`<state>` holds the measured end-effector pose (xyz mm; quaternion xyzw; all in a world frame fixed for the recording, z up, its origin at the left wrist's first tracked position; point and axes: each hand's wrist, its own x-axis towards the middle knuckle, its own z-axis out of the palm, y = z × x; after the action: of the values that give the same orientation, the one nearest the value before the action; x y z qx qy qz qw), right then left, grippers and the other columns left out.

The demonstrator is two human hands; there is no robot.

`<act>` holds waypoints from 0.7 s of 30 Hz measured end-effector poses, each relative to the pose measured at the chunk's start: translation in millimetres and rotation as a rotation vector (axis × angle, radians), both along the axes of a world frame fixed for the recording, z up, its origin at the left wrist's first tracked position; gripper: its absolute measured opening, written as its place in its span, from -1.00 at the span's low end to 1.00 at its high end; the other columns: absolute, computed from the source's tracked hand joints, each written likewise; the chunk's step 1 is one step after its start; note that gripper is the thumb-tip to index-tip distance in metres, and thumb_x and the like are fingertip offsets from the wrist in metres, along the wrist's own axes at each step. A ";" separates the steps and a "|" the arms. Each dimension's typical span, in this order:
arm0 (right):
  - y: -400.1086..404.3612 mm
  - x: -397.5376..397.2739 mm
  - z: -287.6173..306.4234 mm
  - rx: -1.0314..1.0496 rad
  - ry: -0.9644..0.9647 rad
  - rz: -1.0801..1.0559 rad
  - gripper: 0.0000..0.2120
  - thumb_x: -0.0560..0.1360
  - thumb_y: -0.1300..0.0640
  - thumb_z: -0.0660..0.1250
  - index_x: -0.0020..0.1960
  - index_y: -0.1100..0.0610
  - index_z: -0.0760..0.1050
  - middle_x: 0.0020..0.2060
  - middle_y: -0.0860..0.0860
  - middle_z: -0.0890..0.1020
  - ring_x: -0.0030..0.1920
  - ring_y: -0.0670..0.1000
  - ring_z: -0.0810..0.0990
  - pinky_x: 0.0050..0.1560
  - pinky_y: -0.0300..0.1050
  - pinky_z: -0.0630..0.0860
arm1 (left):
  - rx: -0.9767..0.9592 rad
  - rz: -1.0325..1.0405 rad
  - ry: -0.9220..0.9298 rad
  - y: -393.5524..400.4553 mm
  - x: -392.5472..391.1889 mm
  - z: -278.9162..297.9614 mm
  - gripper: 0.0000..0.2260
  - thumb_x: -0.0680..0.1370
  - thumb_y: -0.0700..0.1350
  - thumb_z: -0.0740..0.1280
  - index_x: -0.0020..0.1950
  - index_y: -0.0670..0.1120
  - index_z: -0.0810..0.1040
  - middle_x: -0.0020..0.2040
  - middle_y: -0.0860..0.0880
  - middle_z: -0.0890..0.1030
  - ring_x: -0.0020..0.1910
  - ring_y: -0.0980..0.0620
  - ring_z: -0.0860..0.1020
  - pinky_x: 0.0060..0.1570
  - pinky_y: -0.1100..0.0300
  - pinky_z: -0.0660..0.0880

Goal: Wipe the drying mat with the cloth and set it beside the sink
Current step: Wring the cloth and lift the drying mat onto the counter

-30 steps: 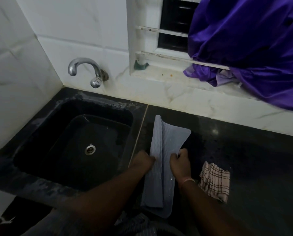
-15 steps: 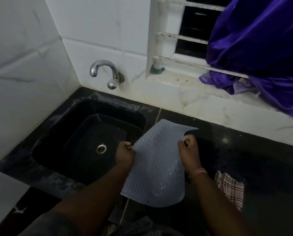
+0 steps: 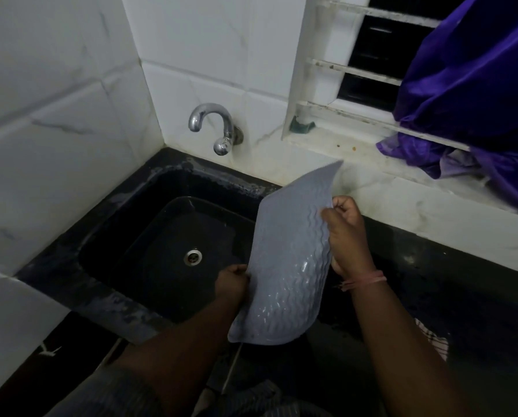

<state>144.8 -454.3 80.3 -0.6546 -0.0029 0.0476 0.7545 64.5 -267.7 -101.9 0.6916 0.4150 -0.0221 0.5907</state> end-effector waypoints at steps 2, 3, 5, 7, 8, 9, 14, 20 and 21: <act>-9.9 2.5 -3.2 -0.022 0.021 -0.023 -0.89 0.54 0.32 0.31 -0.02 0.13 0.47 -0.11 0.11 0.65 -0.10 0.08 0.59 -0.04 -0.01 0.56 | -0.028 -0.010 -0.008 -4.0 -0.3 -1.4 -0.89 0.54 -0.14 0.47 -0.03 0.08 0.67 0.00 -0.04 0.72 0.04 -0.06 0.66 0.16 0.05 0.60; -15.2 3.0 -5.8 -0.047 0.032 -0.033 -0.89 0.55 0.33 0.30 -0.01 0.14 0.47 -0.11 0.11 0.65 -0.10 0.08 0.60 -0.05 -0.01 0.56 | -0.035 -0.015 -0.013 -5.9 -0.3 -3.1 -0.90 0.53 -0.12 0.49 -0.03 0.08 0.66 0.02 -0.04 0.72 0.04 -0.05 0.66 0.17 0.05 0.60; -27.3 1.1 -13.6 -0.125 0.066 -0.050 -0.89 0.57 0.33 0.30 -0.03 0.14 0.46 -0.13 0.10 0.64 -0.12 0.05 0.59 -0.09 -0.04 0.56 | -0.036 -0.046 -0.016 -9.4 -0.2 -7.7 -0.88 0.52 -0.12 0.51 0.01 0.06 0.66 0.06 -0.07 0.72 0.04 -0.05 0.67 0.17 0.01 0.61; -40.1 -3.2 -25.3 -0.196 0.116 -0.071 -0.92 0.57 0.31 0.32 -0.03 0.15 0.46 -0.15 0.09 0.62 -0.15 0.05 0.58 -0.18 -0.09 0.55 | -0.022 -0.091 -0.011 -12.2 -0.7 -8.8 -0.86 0.53 -0.15 0.50 0.06 0.01 0.65 0.09 -0.08 0.70 0.06 -0.07 0.66 0.17 0.00 0.61; -46.2 -5.9 -31.5 -0.216 0.144 -0.086 -0.93 0.57 0.30 0.32 -0.02 0.16 0.46 -0.16 0.09 0.62 -0.17 0.05 0.57 -0.22 -0.11 0.55 | 0.014 -0.125 -0.003 -13.6 -0.4 -8.6 -0.84 0.54 -0.16 0.48 0.10 -0.02 0.66 0.10 -0.08 0.70 0.08 -0.07 0.66 0.17 0.03 0.59; -51.3 -8.1 -37.2 -0.223 0.167 -0.100 -0.93 0.57 0.29 0.32 -0.01 0.16 0.47 -0.17 0.09 0.62 -0.17 0.05 0.57 -0.23 -0.11 0.55 | 0.070 -0.158 0.009 -15.0 0.0 -8.1 -0.81 0.55 -0.16 0.47 0.16 -0.05 0.66 0.12 -0.08 0.70 0.10 -0.06 0.65 0.17 0.07 0.57; -68.8 -8.2 -48.6 -0.256 0.219 -0.139 -0.90 0.57 0.28 0.31 0.07 0.17 0.48 -0.11 0.10 0.61 -0.15 0.02 0.57 -0.15 -0.07 0.55 | 0.318 -0.270 0.026 -29.2 -4.7 -0.4 -0.69 0.60 -0.18 0.34 0.34 -0.06 0.62 0.22 -0.08 0.68 0.17 -0.08 0.63 0.13 0.15 0.49; -102.2 -19.2 -64.5 -0.309 0.332 -0.280 -0.89 0.54 0.30 0.32 0.06 0.24 0.52 -0.11 0.18 0.58 -0.19 0.08 0.55 -0.17 -0.03 0.52 | 0.365 -0.320 0.030 -27.2 -5.7 -4.2 -0.65 0.61 -0.18 0.30 0.39 0.00 0.61 0.26 -0.05 0.67 0.18 -0.07 0.63 0.21 0.05 0.56; -103.7 -20.3 -64.7 -0.306 0.339 -0.271 -0.86 0.54 0.30 0.32 0.09 0.28 0.52 -0.09 0.19 0.59 -0.18 0.09 0.56 -0.17 -0.02 0.54 | 0.376 -0.325 0.029 -28.8 -6.4 -3.5 -0.65 0.62 -0.17 0.29 0.39 0.00 0.60 0.27 -0.06 0.66 0.19 -0.07 0.63 0.22 0.04 0.56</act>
<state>124.5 -558.0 15.5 -0.7380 0.2184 0.0547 0.6361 58.1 -296.5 -105.4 0.8466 0.3033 -0.0492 0.4345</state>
